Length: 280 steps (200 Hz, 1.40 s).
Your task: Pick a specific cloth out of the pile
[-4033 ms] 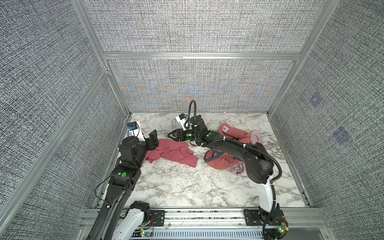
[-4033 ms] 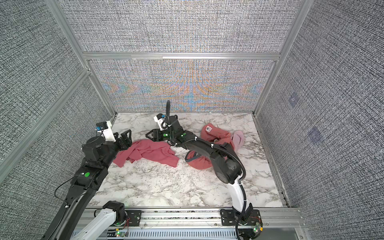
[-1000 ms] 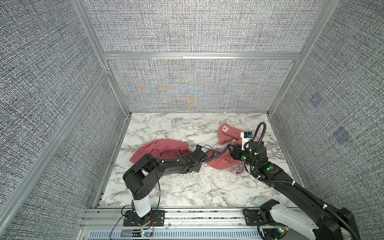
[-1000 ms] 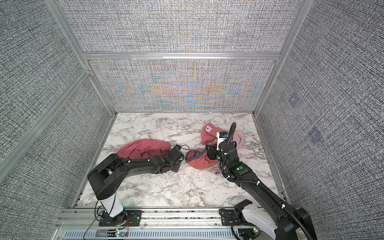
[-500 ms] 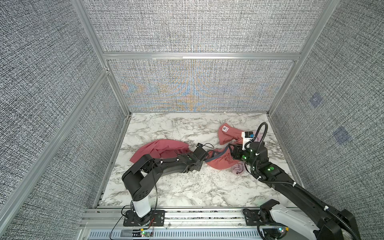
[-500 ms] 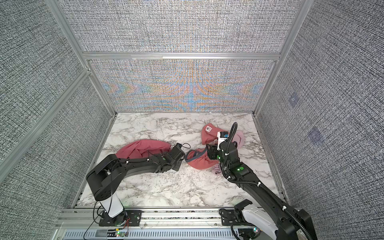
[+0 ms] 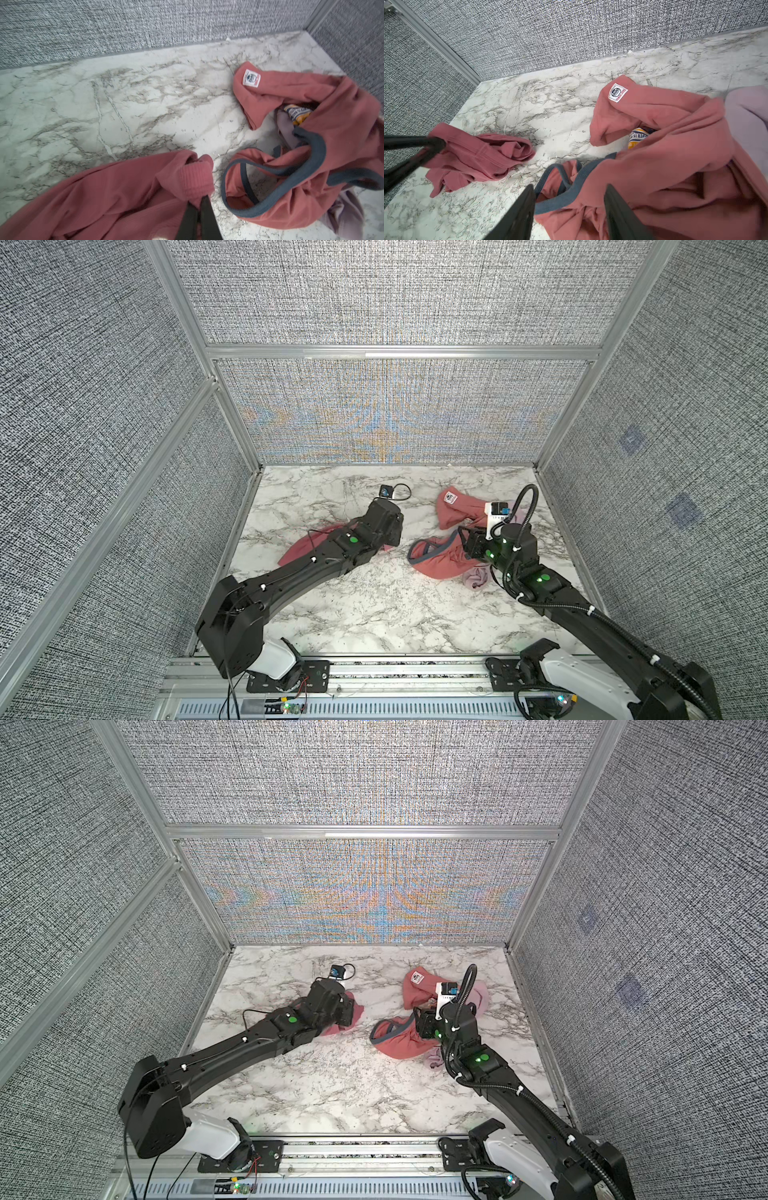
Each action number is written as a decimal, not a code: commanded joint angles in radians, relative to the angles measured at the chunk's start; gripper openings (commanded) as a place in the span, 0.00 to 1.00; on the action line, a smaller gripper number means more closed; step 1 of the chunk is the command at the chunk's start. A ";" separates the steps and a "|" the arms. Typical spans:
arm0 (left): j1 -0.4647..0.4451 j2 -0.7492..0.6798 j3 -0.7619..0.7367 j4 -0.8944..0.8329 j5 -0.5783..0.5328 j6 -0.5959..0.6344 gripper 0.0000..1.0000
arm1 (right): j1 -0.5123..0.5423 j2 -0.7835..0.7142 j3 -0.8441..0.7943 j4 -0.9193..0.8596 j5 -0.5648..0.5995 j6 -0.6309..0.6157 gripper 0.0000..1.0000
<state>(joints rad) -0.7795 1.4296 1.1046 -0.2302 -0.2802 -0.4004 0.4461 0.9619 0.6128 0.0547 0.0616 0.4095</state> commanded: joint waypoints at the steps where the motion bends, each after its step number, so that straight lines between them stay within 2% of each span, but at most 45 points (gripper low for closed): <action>1: 0.057 -0.067 -0.025 0.057 0.035 0.011 0.00 | 0.000 -0.007 0.013 0.007 -0.005 0.002 0.55; 69: 0.334 -0.341 -0.213 0.044 0.080 -0.059 0.00 | -0.003 0.016 0.027 0.024 -0.020 -0.005 0.55; 101: 0.456 -0.442 -0.354 0.037 0.064 -0.141 0.00 | -0.004 0.047 0.035 0.052 -0.048 -0.004 0.55; 145: 0.621 -0.552 -0.545 0.035 0.099 -0.275 0.00 | -0.006 0.096 0.069 0.059 -0.081 -0.024 0.55; 179: 0.710 -0.630 -0.641 0.042 0.106 -0.346 0.00 | -0.010 0.104 0.074 0.058 -0.099 -0.028 0.55; 213: 0.763 -0.612 -0.682 0.072 0.129 -0.348 0.00 | -0.018 0.100 0.058 0.071 -0.110 -0.018 0.55; 280: 0.797 -0.451 -0.693 0.167 0.150 -0.312 0.00 | -0.024 0.095 0.049 0.082 -0.123 -0.003 0.55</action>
<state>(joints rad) 0.0090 0.9428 0.4122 -0.1295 -0.1349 -0.7330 0.4248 1.0592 0.6659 0.1051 -0.0544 0.3962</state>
